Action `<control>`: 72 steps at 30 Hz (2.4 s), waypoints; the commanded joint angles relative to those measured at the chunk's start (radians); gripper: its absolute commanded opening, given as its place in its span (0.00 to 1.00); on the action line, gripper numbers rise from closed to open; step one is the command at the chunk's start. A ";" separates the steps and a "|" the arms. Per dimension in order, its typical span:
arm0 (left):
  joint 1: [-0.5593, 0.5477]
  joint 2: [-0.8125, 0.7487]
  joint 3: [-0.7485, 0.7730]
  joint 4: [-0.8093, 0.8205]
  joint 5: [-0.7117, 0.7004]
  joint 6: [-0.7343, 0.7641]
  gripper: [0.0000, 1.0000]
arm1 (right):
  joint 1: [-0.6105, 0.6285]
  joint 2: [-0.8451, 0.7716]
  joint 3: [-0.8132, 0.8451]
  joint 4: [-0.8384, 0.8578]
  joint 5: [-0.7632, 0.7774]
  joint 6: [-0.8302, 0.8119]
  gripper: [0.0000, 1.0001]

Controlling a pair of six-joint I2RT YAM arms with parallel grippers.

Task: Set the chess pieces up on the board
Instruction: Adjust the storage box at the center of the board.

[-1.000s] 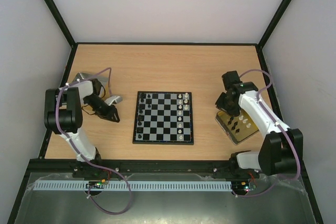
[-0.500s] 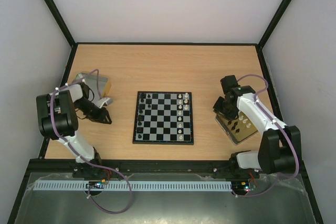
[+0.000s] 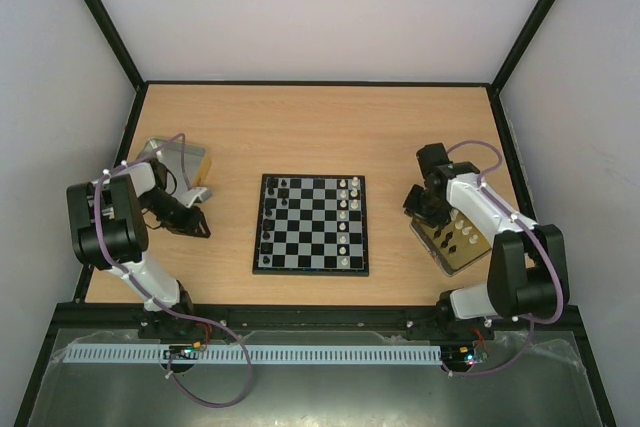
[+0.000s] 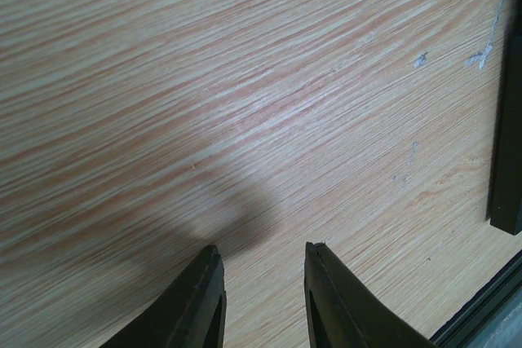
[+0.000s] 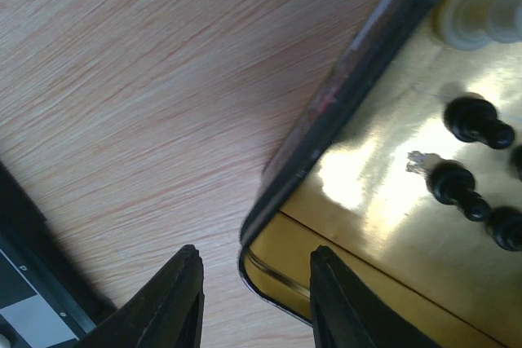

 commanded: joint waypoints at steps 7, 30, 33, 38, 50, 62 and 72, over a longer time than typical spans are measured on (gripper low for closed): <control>0.007 -0.003 -0.001 -0.026 0.002 0.005 0.29 | 0.005 0.117 0.038 0.117 -0.131 0.032 0.34; 0.026 -0.039 -0.034 -0.014 0.013 -0.022 0.28 | 0.009 0.363 0.428 0.117 -0.168 0.104 0.31; 0.025 -0.048 -0.035 -0.012 0.001 -0.046 0.29 | 0.028 0.304 0.379 0.088 -0.118 0.069 0.29; 0.022 -0.091 0.002 -0.036 -0.025 -0.079 0.30 | 0.055 0.179 0.265 0.057 -0.057 0.023 0.28; -0.014 -0.160 0.056 -0.071 -0.046 -0.117 0.34 | 0.093 -0.053 0.034 -0.002 -0.032 0.031 0.07; -0.095 -0.201 0.076 -0.052 -0.095 -0.142 0.35 | 0.097 -0.112 -0.023 -0.087 0.096 0.002 0.06; -0.125 -0.193 0.074 -0.026 -0.049 -0.152 0.35 | 0.097 -0.078 -0.056 -0.028 0.089 0.023 0.03</control>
